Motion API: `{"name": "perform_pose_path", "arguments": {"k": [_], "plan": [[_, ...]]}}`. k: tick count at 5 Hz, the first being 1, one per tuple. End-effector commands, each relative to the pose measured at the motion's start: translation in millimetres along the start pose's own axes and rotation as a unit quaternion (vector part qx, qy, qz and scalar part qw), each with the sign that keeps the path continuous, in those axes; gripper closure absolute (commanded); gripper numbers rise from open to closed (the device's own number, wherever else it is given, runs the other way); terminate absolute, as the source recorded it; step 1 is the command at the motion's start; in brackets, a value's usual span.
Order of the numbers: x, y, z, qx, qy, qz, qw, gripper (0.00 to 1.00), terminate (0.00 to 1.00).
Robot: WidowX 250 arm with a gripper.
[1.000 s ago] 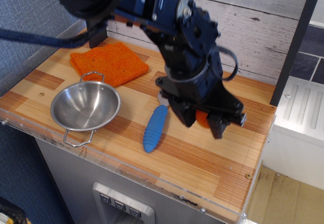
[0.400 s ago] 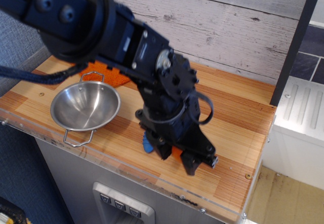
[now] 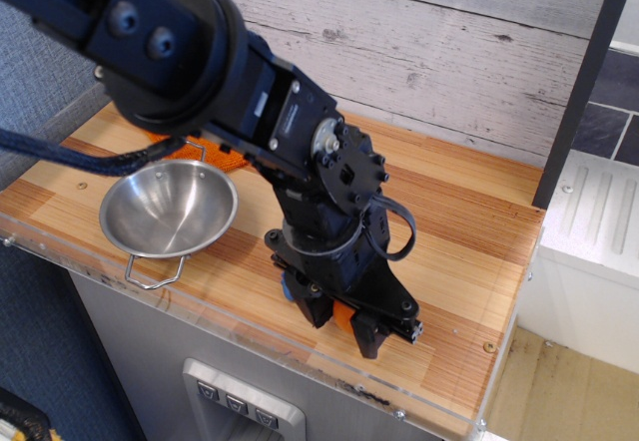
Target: Place the carrot to the right of the blue spoon
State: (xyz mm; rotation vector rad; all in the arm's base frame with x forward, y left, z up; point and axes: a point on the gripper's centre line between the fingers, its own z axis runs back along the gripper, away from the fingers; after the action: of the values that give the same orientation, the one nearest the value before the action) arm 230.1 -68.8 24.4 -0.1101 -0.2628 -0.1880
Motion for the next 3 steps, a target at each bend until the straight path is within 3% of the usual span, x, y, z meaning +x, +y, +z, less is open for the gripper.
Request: {"name": "perform_pose_path", "arguments": {"k": [1, 2, 3], "plan": [[7.3, 4.5, 2.5, -0.005, -0.005, 0.002, 1.0000, 1.00, 0.00], [7.6, 5.7, 5.8, 0.012, 0.008, 0.014, 0.9998, 0.00, 0.00], [8.1, 6.4, 5.9, 0.013, 0.009, 0.021, 0.9997, 0.00, 0.00]]}}
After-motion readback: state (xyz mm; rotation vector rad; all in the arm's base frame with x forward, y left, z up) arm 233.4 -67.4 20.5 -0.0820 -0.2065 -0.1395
